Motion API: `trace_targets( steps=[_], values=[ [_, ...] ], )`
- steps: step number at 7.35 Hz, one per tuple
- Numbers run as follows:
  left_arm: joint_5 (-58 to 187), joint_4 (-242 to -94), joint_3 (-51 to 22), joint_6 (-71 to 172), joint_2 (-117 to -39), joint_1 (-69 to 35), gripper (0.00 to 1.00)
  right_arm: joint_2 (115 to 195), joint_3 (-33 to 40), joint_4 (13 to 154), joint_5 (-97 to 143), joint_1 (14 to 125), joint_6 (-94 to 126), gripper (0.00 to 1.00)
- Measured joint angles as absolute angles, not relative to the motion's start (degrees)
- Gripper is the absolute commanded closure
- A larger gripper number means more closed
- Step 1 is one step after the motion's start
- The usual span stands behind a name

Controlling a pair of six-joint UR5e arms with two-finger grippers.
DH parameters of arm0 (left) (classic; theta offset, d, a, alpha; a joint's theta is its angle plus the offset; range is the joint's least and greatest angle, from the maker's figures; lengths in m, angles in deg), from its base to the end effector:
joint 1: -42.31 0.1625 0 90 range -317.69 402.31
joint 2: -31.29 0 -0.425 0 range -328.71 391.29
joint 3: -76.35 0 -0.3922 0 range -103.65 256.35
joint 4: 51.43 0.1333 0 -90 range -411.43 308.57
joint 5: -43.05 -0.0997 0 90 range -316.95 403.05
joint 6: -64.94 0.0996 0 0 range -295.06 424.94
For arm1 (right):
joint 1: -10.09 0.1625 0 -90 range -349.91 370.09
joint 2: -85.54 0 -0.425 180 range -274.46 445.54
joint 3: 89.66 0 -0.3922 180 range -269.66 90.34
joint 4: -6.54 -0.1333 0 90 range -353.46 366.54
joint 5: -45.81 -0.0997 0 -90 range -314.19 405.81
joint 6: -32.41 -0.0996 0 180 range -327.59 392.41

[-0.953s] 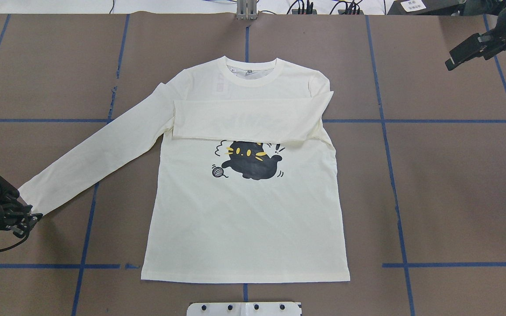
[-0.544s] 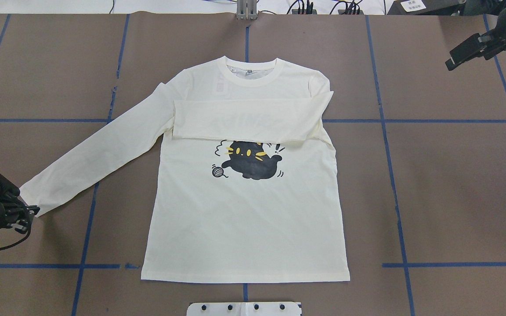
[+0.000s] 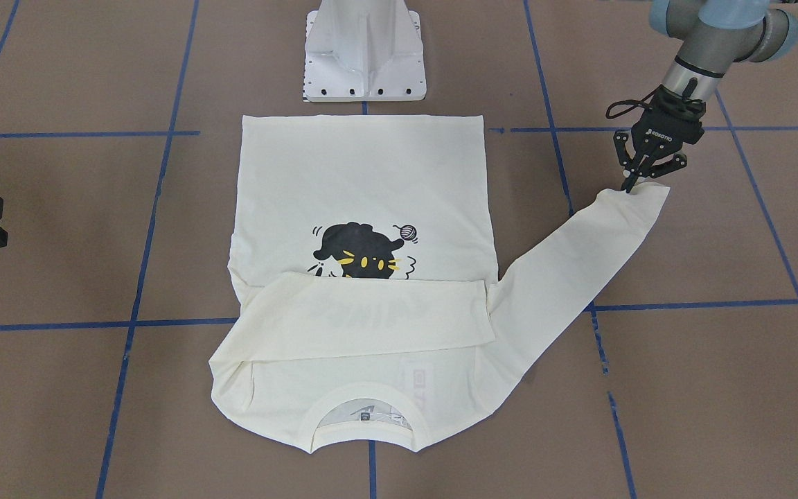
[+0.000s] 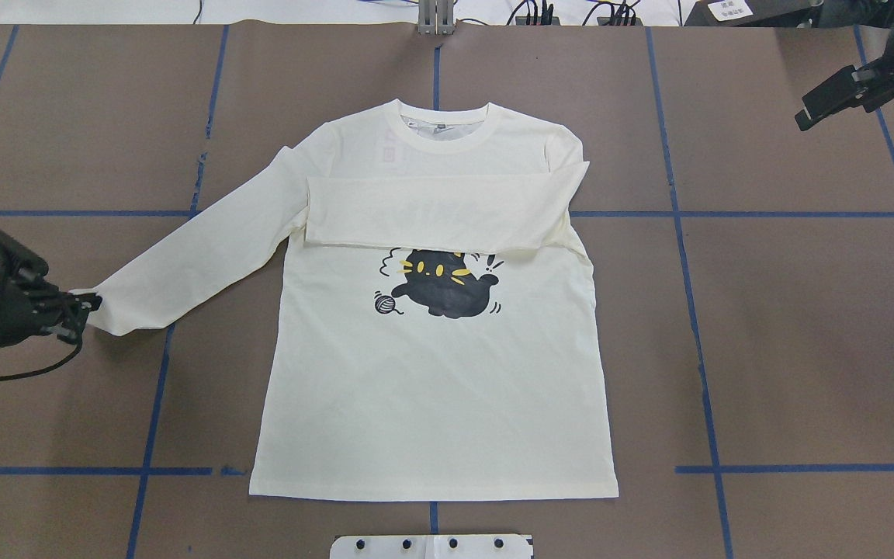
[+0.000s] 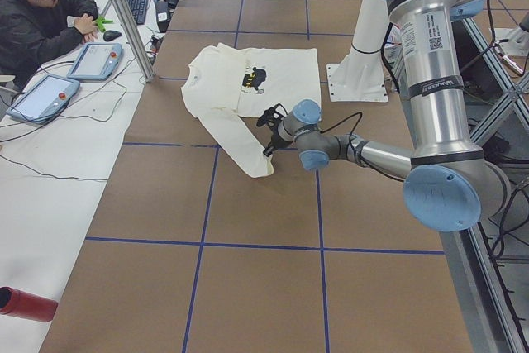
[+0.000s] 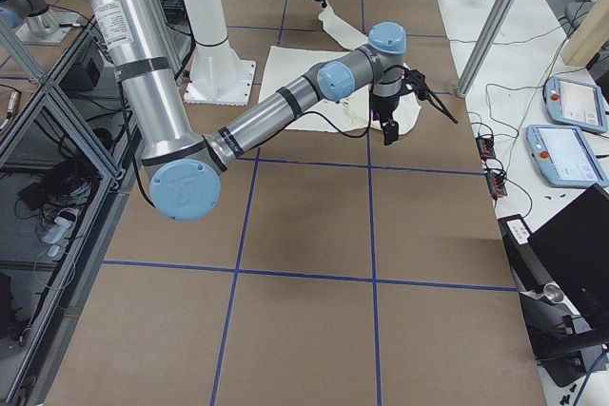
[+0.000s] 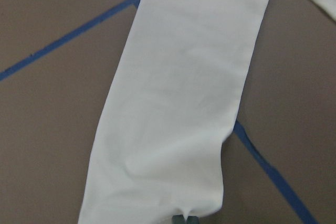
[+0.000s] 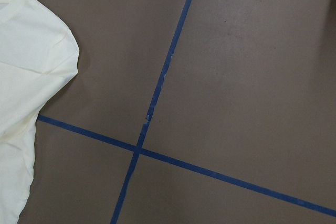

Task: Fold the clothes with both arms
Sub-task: 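Fold the sleeve with the left gripper across the chest and release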

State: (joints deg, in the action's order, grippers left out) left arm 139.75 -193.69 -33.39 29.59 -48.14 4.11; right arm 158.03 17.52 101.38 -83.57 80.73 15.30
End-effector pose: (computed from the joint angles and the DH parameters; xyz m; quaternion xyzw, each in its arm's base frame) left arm 0.2735 -0.3701 0.4775 0.3348 0.3879 0.1523 0.8452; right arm -0.1245 -0.5659 0.3617 0.1284 -0.3851 -0.1046 0.9079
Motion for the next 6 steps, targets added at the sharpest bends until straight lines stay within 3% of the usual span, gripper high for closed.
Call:
trace_targets(
  steps=[4,6],
  values=[
    [140.2,-160.0,-33.4,28.0,-79.0,-2.0,1.00,158.5,17.6,101.4,-83.5,81.4,15.2,0.00],
    [140.0,-145.9,-29.1,22.0,-95.5,-1.9,1.00,158.6,17.6,101.4,-83.6,82.0,15.2,0.00]
  ],
)
